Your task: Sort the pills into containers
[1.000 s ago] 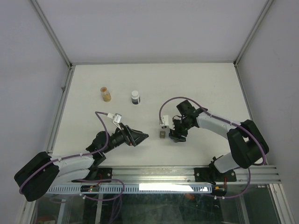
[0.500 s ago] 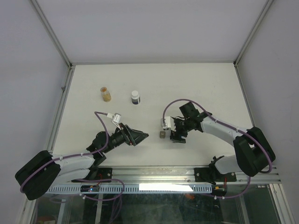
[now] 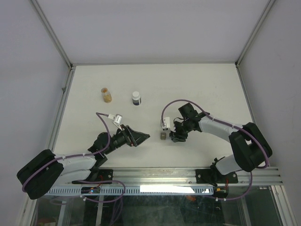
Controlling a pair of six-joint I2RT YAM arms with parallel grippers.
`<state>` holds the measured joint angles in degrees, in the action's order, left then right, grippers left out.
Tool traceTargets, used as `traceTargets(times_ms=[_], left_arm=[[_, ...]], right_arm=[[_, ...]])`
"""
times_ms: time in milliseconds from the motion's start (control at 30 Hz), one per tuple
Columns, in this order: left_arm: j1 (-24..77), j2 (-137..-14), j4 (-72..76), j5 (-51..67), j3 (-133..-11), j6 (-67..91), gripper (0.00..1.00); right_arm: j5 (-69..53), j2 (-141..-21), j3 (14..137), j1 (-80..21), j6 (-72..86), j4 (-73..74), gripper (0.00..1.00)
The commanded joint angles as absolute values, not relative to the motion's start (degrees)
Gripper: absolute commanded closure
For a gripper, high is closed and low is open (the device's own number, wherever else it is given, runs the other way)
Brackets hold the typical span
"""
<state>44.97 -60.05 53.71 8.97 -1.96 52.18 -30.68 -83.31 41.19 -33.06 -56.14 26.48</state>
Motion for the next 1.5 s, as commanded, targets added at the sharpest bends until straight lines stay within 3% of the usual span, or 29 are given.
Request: traceTargets(times_ms=[0,167,433,600,967,1300,1467], left_arm=[[45.1,-61.8,56.9,7.3,-1.9,54.7,0.14],[45.1,-67.2,59.0,8.1,-3.3,58.0,0.19],[45.1,-84.0,74.2,14.6,-7.7,63.0,0.06],[45.4,-93.0,84.0,16.9,-10.4,67.1,0.06],[47.3,-102.1,88.7,17.8,-15.1,71.4,0.29],[49.0,-100.3,79.9,15.9,-17.8,69.2,0.59],[49.1,-97.9,75.7,15.5,-17.8,67.4,0.84]], right_arm=[[-32.0,-82.2,44.2,-33.4,-54.6,25.6,0.66],[-35.6,-78.2,45.0,-33.2,-54.1,26.9,0.81],[-43.3,-72.1,46.5,-33.1,-52.9,29.2,0.83],[-44.1,-71.7,46.7,-33.1,-52.8,29.8,0.84],[-43.4,-71.2,46.0,-34.7,-53.4,29.2,0.84],[-39.5,-70.9,45.2,-37.0,-53.3,27.5,0.84],[-39.3,-70.8,45.3,-37.3,-52.5,27.1,0.84]])
